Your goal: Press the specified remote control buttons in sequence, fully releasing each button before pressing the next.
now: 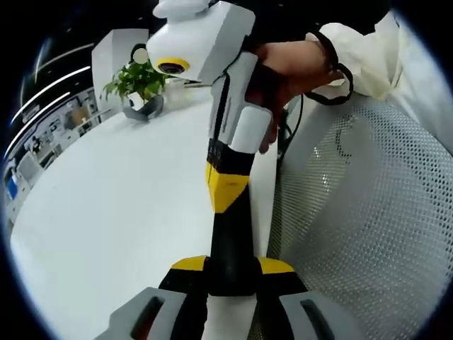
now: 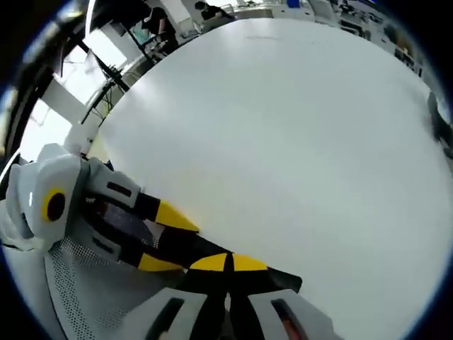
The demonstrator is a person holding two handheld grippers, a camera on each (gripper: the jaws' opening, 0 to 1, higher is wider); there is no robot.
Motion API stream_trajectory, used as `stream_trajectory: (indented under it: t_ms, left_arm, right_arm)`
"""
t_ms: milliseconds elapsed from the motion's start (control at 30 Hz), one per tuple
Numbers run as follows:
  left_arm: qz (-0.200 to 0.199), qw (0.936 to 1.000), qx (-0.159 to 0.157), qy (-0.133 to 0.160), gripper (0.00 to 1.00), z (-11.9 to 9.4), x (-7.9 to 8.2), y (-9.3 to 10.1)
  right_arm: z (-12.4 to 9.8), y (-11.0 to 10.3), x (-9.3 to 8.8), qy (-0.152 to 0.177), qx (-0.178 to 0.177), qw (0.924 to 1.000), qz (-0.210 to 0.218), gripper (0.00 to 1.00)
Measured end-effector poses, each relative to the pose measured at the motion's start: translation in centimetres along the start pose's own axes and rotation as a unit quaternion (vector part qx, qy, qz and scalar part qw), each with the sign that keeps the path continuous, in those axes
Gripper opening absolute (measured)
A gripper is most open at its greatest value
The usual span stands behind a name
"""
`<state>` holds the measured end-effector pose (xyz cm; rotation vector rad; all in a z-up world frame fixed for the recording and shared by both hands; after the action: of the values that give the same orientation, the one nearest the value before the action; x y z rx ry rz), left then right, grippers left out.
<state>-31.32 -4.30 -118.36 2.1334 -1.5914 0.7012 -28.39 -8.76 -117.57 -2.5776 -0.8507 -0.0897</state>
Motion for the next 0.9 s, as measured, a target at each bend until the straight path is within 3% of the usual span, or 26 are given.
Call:
stream_trajectory:
  t_ms: [100,233,433,633,900]
  left_arm:
    - [0.000,1.0000,0.000,0.000,0.25,0.0,0.0,0.0]
    - [0.001,1.0000,0.000,0.000,0.26,0.0,0.1,0.0]
    - [0.003,1.0000,0.001,-0.002,0.25,0.1,0.1,0.0]
    - [0.003,1.0000,0.000,-0.001,0.25,0.1,0.1,0.0]
    - [0.004,1.0000,-0.001,-0.001,0.25,0.0,0.1,0.0]
  right_arm:
    - [-0.5,0.7,-0.2,0.014,-0.017,0.9998,0.002,0.00]
    - [-1.2,0.3,-0.1,0.043,0.014,0.9988,0.021,0.00]
    - [-0.4,-0.3,-1.3,0.030,0.058,0.9971,0.039,0.00]
    - [-0.4,-1.1,-1.0,0.032,0.077,0.9957,0.041,0.00]
    - [0.0,-1.3,-1.1,0.027,0.075,0.9960,0.041,0.00]
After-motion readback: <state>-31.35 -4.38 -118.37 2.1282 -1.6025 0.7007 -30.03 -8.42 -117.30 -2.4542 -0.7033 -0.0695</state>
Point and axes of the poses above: the point that each gripper's makers call its tool centre point, and the gripper's own axes: z roughly forward along the fingers, y roughly to its right, x roughly out of its top, the point moved 1 cm from there along -z, roughly backward along the fingers, and after that the axes turned 10 degrees about -y, right-handed, at the moved point
